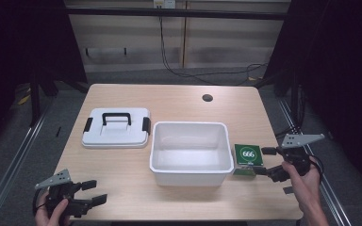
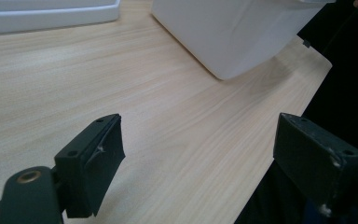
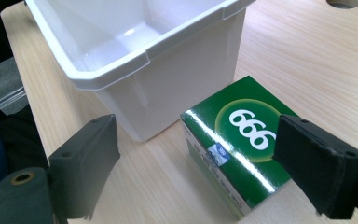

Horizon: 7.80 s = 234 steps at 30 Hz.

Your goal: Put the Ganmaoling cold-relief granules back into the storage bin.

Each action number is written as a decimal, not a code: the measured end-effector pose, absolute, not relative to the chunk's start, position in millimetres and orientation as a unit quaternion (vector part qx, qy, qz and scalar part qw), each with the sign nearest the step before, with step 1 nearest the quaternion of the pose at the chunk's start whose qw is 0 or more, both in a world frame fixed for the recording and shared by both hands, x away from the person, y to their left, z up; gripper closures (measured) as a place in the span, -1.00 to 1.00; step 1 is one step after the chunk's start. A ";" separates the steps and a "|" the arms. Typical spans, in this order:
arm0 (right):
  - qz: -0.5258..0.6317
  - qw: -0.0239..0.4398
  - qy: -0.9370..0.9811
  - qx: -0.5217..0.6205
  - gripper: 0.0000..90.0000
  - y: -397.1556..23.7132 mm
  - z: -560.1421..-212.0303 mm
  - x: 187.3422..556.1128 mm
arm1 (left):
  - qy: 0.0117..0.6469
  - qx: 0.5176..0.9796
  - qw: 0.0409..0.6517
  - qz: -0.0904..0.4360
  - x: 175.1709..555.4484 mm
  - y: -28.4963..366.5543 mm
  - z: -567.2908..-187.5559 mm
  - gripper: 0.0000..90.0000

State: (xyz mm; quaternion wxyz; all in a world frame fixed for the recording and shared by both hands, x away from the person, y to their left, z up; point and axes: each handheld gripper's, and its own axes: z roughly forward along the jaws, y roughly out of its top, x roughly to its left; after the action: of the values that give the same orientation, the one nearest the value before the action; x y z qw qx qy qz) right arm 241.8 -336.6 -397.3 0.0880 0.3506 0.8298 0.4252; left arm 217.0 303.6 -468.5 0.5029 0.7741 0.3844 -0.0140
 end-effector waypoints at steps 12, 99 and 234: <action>0.397 0.081 0.843 0.354 -0.70 -328.9 -386.5 258.2 | 0.384 0.774 0.504 -0.013 216.9 303.3 -468.2 -0.65; 0.025 -0.021 0.995 0.092 -0.70 -263.6 -429.3 352.2 | 0.384 0.777 0.498 -0.016 217.7 303.0 -469.5 -0.64; 0.324 0.074 0.931 0.152 -0.66 -285.0 -280.1 310.6 | 0.383 0.778 0.498 -0.017 217.1 302.1 -469.3 -0.65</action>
State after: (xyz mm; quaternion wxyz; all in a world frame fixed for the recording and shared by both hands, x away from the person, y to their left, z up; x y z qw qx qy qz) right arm 310.6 -285.0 -280.1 0.0742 0.1515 0.9310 0.3237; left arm 217.1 302.1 -469.3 0.4982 0.7775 0.3834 -0.0167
